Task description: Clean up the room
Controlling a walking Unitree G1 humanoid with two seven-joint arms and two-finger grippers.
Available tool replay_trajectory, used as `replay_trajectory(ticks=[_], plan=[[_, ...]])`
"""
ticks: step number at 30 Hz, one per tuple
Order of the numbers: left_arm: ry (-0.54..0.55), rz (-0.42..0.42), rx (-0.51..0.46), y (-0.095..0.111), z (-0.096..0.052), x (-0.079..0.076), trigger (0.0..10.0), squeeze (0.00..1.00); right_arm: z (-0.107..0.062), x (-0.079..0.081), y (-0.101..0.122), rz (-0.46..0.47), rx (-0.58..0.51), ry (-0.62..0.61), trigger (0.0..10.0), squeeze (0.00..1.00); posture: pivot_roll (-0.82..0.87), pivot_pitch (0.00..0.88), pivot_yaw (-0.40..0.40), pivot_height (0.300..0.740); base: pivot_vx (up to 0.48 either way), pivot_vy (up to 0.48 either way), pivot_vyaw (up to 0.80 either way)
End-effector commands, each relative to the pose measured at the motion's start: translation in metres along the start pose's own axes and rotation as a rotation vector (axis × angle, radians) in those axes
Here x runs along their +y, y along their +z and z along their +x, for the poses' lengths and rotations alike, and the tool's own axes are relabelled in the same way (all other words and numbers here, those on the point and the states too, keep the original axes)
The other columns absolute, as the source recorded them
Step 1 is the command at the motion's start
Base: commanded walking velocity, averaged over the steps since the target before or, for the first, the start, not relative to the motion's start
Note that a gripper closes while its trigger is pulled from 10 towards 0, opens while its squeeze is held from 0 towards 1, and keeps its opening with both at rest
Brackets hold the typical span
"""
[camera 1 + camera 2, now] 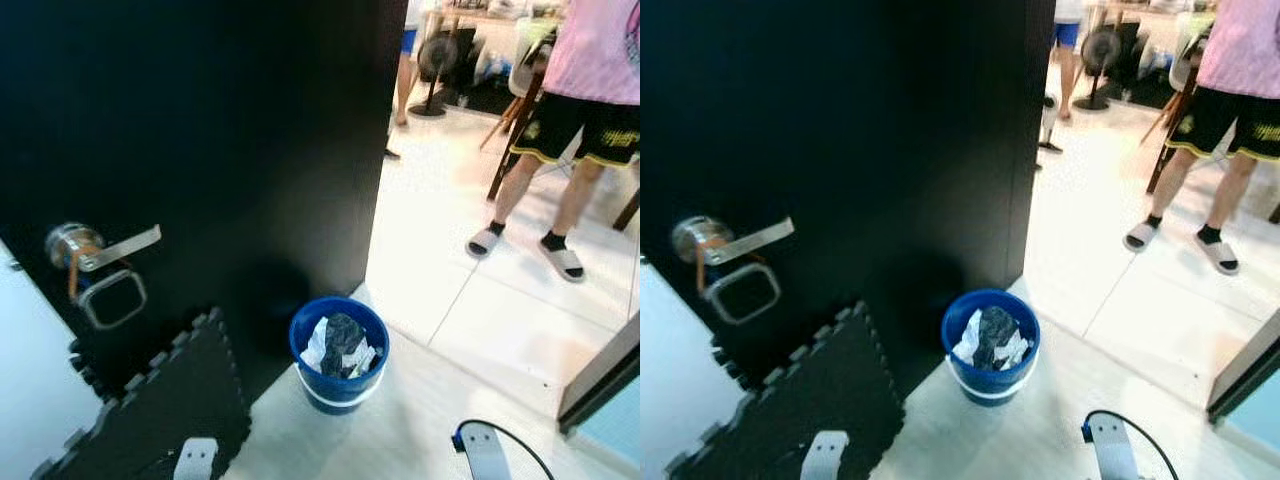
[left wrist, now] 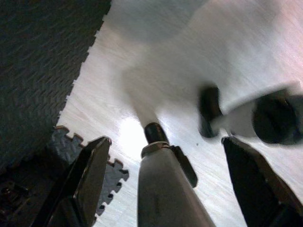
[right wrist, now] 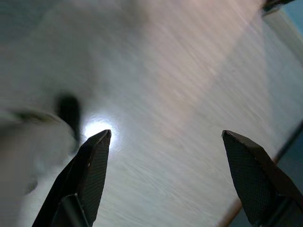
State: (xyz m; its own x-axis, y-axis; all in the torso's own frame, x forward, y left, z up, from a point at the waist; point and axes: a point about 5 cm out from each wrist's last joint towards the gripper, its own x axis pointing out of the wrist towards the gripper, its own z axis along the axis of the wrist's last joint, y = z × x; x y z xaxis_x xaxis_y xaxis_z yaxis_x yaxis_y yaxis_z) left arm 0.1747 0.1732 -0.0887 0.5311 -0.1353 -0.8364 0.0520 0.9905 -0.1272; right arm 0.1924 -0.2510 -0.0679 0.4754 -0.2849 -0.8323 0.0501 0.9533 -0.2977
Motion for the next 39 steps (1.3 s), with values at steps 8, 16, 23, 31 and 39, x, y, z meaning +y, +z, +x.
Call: replay_trajectory(ticks=[8, 16, 23, 31, 39], plan=[[-0.004, 0.010, 0.012, -0.002, 0.000, 0.000, 10.0, 0.00, 0.000, 0.000, 0.008, -0.014, -0.027, -0.010, 10.0, 0.00, -0.02, 0.028, 0.037, 0.740, -0.480, 0.000, -0.51], [-0.007, 0.017, 0.010, -0.001, 0.000, 0.000, 10.0, 0.00, 0.000, 0.004, 0.014, -0.028, -0.038, -0.003, 10.0, 0.00, -0.02, 0.020, 0.038, 0.740, -0.480, 0.000, -0.08], [-0.014, 0.019, 0.007, 0.000, 0.000, -0.002, 10.0, 0.00, 0.000, 0.003, 0.019, -0.035, -0.045, -0.003, 10.0, 0.00, -0.02, 0.024, 0.037, 0.740, -0.480, 0.000, -0.69], [-0.023, 0.017, 0.005, 0.000, 0.001, -0.004, 10.0, 0.00, 0.000, 0.003, 0.021, -0.040, -0.047, -0.006, 10.0, 0.00, -0.02, 0.028, 0.035, 0.740, -0.480, 0.000, -0.70], [-0.027, 0.016, 0.005, 0.000, 0.001, -0.006, 10.0, 0.00, 0.000, 0.001, 0.023, -0.037, -0.050, -0.011, 10.0, 0.00, -0.03, 0.035, 0.036, 0.740, -0.480, 0.000, -0.70]])
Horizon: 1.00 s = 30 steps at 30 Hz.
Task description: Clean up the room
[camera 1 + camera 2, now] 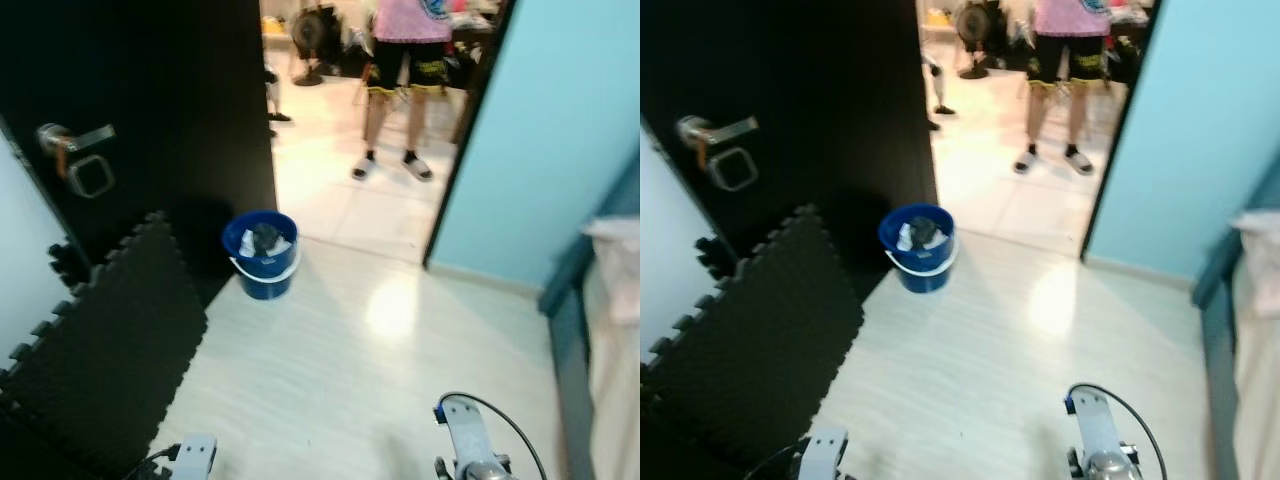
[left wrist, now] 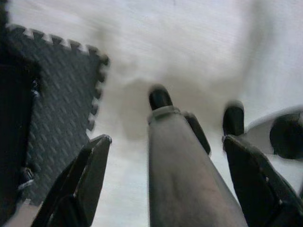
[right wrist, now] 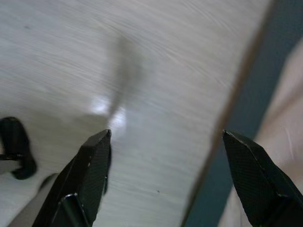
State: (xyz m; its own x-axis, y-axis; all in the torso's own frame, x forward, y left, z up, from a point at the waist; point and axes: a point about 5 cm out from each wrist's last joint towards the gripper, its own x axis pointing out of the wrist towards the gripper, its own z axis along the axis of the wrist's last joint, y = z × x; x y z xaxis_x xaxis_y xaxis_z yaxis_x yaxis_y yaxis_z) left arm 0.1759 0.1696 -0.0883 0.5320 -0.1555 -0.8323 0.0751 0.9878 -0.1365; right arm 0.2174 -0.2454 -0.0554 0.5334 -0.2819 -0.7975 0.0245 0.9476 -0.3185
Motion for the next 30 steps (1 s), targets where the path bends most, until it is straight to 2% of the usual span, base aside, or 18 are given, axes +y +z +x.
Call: replay_trajectory(ticks=[1, 9, 23, 30], plan=[[-0.006, 0.001, 0.008, -0.0009, 0.0005, -0.0022, 10.0, 0.00, -0.0002, -0.0013, -0.0056, -0.004, 0.018, -0.005, 10.0, 0.00, -0.03, 0.035, 0.036, 0.740, -0.480, 0.000, -0.69], [-0.006, -0.005, 0.003, -0.0003, 0.0008, -0.0031, 10.0, 0.00, -0.0001, -0.0015, -0.0048, -0.003, 0.017, -0.005, 10.0, 0.00, -0.03, 0.038, 0.035, 0.740, -0.471, 0.000, -0.69], [0.002, 0.018, -0.037, 0.0036, -0.0002, 0.0007, 10.0, 0.00, -0.0003, 0.0017, -0.0039, 0.002, 0.009, -0.014, 10.0, 0.00, -0.03, 0.047, 0.037, 0.740, 0.000, 0.000, -0.69], [0.008, 0.044, -0.040, 0.0050, -0.0008, 0.0034, 10.0, 0.00, -0.0003, 0.0041, 0.0001, 0.023, -0.017, -0.008, 10.0, 0.00, -0.03, 0.045, 0.037, 0.740, 0.480, 0.000, -0.10]])
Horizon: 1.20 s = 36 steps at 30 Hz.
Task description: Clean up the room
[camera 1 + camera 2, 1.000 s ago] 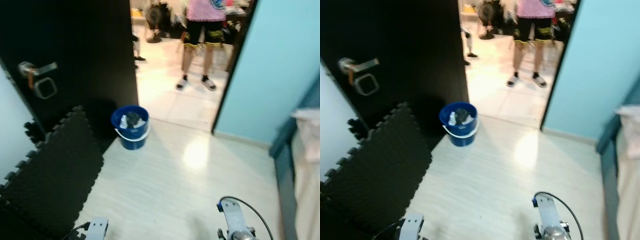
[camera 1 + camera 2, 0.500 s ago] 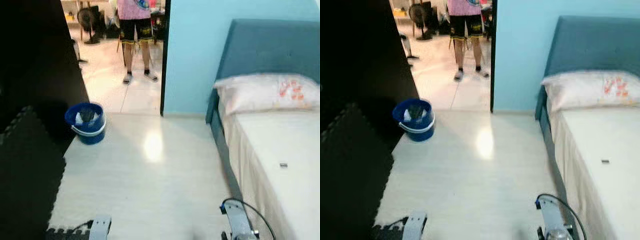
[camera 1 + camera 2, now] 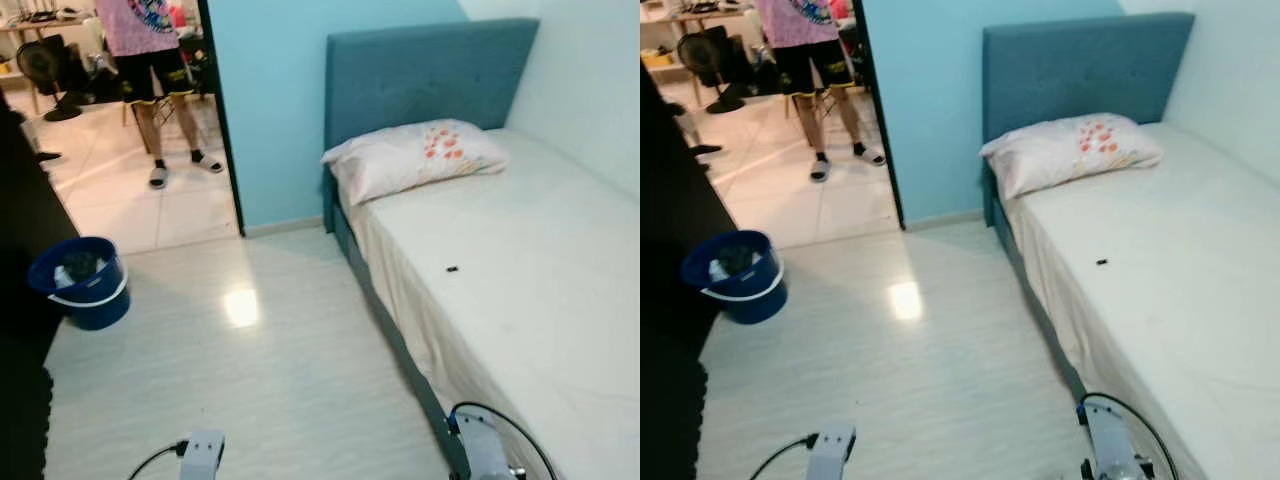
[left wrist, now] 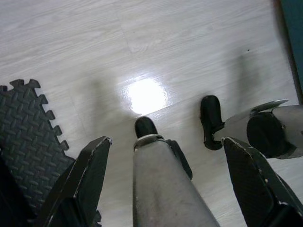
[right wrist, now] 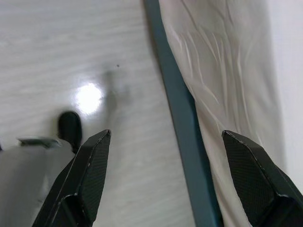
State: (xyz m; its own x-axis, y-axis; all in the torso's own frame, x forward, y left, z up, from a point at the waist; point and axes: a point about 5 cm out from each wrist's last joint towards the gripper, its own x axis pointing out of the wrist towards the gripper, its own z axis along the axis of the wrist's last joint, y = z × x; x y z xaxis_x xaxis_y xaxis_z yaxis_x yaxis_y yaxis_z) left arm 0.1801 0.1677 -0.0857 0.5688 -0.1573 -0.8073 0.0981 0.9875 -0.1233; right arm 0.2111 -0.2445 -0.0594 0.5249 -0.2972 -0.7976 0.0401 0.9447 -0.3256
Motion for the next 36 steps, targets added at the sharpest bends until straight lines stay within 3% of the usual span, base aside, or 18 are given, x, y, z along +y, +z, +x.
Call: replay_trajectory(ticks=[1, 22, 36], plan=[[0.010, 0.017, 0.005, 0.000, -0.001, 0.005, 10.0, 0.00, 0.000, 0.002, 0.007, 0.014, -0.027, 0.007, 10.0, 0.00, -0.03, 0.045, 0.037, 0.740, 0.480, 0.000, 0.00], [-0.002, 0.029, -0.002, 0.002, -0.001, 0.006, 10.0, 0.00, 0.000, 0.002, 0.017, 0.033, -0.062, 0.007, 10.0, 0.00, -0.03, 0.032, 0.042, 0.740, 0.480, 0.000, 0.00], [-0.018, 0.014, -0.066, 0.020, 0.002, 0.004, 10.0, 0.00, -0.001, -0.010, 0.051, 0.096, -0.166, -0.034, 10.0, 0.00, -0.03, 0.030, 0.046, 0.740, 0.480, 0.000, -0.71]])
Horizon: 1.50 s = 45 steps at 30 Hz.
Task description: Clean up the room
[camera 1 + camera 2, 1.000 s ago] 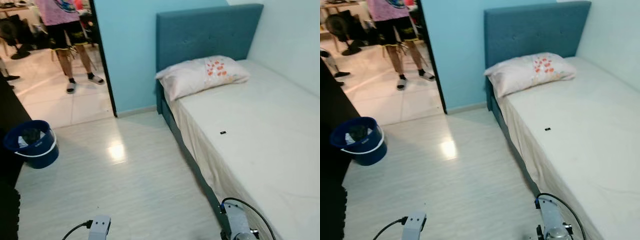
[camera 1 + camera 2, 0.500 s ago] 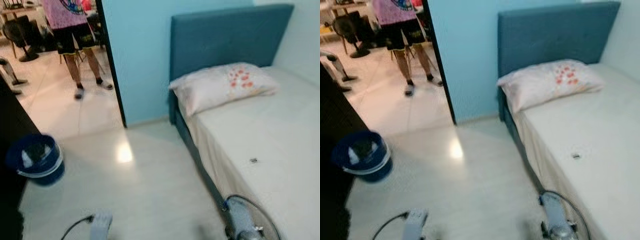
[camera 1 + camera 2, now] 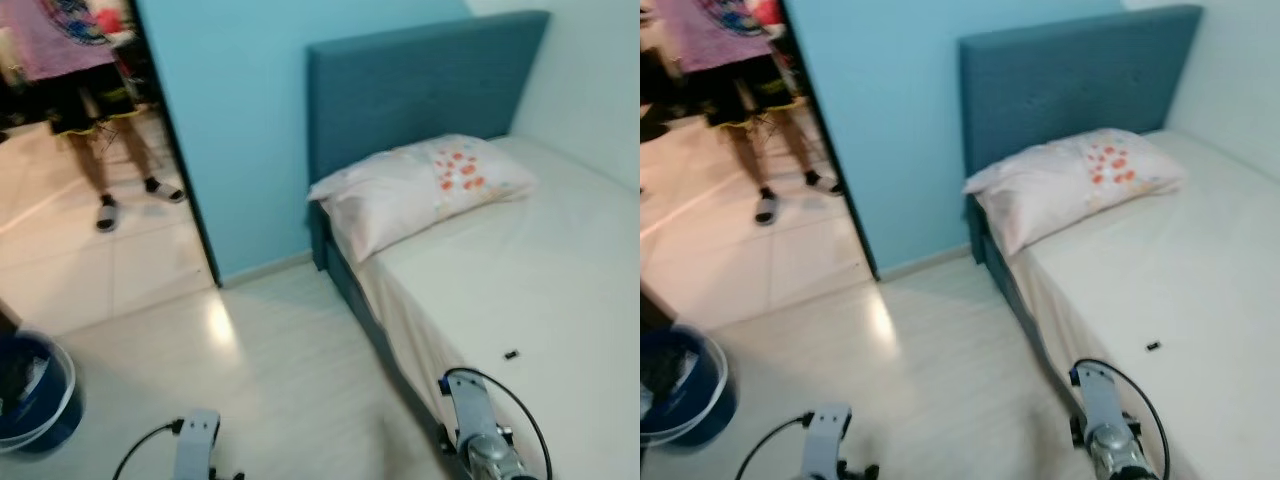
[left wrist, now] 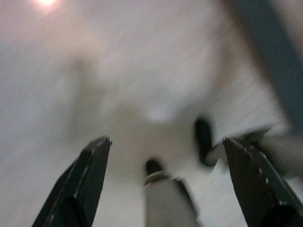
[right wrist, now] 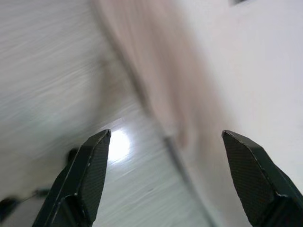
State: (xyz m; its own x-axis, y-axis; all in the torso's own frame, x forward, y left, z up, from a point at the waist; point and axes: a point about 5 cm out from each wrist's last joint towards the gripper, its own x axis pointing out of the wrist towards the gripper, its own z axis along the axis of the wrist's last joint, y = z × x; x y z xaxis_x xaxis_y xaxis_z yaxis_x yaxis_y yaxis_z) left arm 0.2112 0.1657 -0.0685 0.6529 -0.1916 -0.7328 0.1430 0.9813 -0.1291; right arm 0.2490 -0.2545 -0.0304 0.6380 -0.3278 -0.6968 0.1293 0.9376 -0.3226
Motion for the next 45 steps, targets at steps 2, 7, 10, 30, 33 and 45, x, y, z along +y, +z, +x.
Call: replay_trajectory(ticks=[2, 7, 10, 30, 33, 45], plan=[[0.014, -0.018, 0.046, -0.015, -0.004, 0.004, 10.0, 0.00, 0.000, 0.007, 0.008, 0.032, -0.028, 0.015, 10.0, 0.00, -0.03, 0.032, 0.046, 0.740, 0.480, 0.000, -0.68], [0.011, -0.019, 0.041, -0.015, -0.004, 0.003, 10.0, 0.00, 0.001, 0.005, 0.018, 0.048, -0.060, 0.008, 10.0, 0.00, -0.03, 0.034, 0.046, 0.740, 0.480, 0.000, -0.68], [0.010, -0.020, 0.039, -0.014, -0.004, 0.003, 10.0, 0.00, 0.001, 0.005, 0.020, 0.046, -0.066, 0.006, 10.0, 0.00, -0.03, 0.034, 0.046, 0.740, 0.480, 0.000, -0.68], [0.020, -0.071, 0.035, -0.012, -0.003, 0.004, 10.0, 0.00, 0.001, -0.007, 0.010, 0.105, -0.007, -0.081, 10.0, 0.00, -0.03, 0.053, 0.050, 0.740, 0.141, -0.188, -0.32], [0.038, -0.102, 0.022, -0.012, -0.003, 0.005, 10.0, 0.00, 0.001, -0.009, 0.008, 0.112, -0.003, -0.083, 10.0, 0.00, -0.03, 0.057, 0.046, 0.740, 0.000, 0.000, 0.00], [0.043, -0.098, 0.017, -0.012, -0.005, 0.009, 10.0, 0.00, 0.001, -0.007, 0.010, 0.156, 0.005, -0.054, 10.0, 0.00, -0.03, 0.057, 0.045, 0.710, 0.000, 0.000, 0.00]])
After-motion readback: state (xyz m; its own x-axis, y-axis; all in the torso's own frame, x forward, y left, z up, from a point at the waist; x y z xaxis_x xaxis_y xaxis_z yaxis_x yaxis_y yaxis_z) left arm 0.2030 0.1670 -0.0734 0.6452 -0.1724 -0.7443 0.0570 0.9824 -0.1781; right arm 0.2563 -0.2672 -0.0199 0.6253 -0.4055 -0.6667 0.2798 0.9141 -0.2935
